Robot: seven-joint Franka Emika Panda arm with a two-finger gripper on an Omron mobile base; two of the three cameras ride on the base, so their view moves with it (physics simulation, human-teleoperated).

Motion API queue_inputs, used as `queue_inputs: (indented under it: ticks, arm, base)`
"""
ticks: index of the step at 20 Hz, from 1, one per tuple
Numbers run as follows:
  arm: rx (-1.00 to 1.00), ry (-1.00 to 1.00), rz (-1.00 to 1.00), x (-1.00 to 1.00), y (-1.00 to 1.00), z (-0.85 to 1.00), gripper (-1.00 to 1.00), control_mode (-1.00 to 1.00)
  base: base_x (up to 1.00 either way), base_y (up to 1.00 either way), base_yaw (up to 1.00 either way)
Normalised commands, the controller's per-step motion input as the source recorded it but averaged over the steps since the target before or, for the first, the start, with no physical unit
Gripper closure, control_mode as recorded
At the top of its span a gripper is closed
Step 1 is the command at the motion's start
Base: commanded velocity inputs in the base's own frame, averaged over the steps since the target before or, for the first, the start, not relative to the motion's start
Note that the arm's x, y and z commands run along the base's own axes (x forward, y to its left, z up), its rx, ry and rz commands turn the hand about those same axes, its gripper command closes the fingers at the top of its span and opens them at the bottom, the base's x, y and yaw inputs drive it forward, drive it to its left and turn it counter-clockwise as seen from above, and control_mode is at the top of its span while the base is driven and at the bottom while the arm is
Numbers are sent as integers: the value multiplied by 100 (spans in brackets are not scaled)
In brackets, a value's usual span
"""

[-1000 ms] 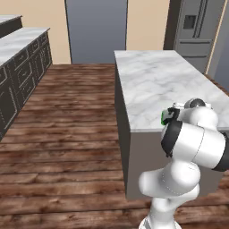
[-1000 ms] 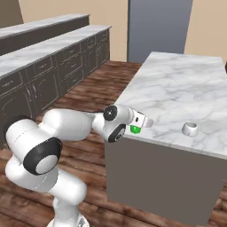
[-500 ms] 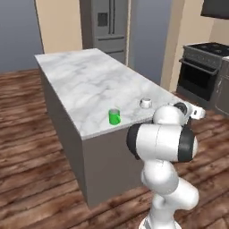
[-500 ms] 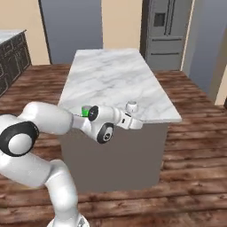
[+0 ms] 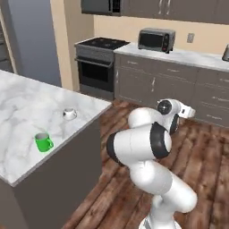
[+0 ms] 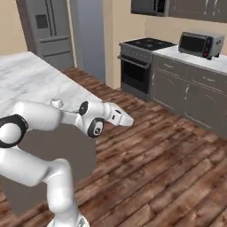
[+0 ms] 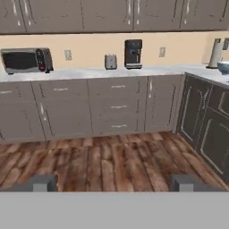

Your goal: Clear the mugs and bowl far away from the sink.

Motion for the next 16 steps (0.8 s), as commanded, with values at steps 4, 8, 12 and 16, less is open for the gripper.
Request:
queue_inputs:
  ticks: [4, 8, 12, 16]
  arm:
    - [0, 0, 0, 0, 0, 0, -100, 100]
    - [0, 0, 0, 0, 0, 0, -100, 100]
    - [0, 0, 0, 0, 0, 0, -100, 100]
    - [0, 0, 0, 0, 0, 0, -100, 100]
  base:
    - [-4, -56, -80]
    - [0, -49, -77]
    - [0, -30, -70]
    - [8, -9, -66]
